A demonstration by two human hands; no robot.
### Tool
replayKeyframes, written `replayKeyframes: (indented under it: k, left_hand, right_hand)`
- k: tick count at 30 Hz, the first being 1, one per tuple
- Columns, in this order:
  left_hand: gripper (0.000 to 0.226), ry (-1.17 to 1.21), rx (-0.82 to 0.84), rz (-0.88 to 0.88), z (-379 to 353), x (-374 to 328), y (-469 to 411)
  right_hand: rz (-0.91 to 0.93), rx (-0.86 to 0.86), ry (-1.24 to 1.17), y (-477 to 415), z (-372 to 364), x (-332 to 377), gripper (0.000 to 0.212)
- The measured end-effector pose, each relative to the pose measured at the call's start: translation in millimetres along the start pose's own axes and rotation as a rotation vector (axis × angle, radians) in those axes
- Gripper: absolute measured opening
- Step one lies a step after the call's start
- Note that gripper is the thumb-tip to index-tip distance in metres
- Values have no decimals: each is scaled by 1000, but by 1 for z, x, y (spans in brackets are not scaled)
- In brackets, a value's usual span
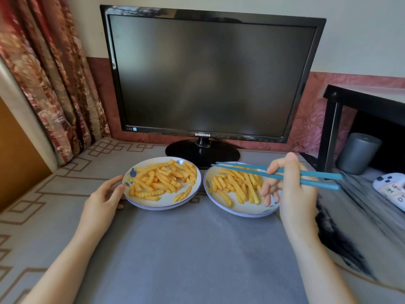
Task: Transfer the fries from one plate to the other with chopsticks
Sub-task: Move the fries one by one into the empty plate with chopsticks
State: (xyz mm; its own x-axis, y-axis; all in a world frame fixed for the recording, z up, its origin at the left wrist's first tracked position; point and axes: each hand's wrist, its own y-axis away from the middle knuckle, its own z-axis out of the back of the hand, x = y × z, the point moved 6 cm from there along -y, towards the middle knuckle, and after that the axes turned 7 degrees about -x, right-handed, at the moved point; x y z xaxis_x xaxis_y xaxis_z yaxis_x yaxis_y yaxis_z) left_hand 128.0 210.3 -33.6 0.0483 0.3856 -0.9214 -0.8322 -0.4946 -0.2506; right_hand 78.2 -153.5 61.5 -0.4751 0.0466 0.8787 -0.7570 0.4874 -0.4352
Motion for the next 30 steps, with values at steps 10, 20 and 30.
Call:
replayKeyframes:
  k: [10, 20, 30]
  left_hand:
    - [31, -5, -6, -9, 0, -4, 2]
    - [31, -14, -1, -7, 0, -2, 1]
    - [31, -15, 2, -8, -1, -2, 1]
  right_hand:
    - [38, 263, 82, 21, -40, -16, 42]
    - [-30, 261, 89, 19, -54, -32, 42]
    - [-65, 209, 53, 21, -53, -34, 45]
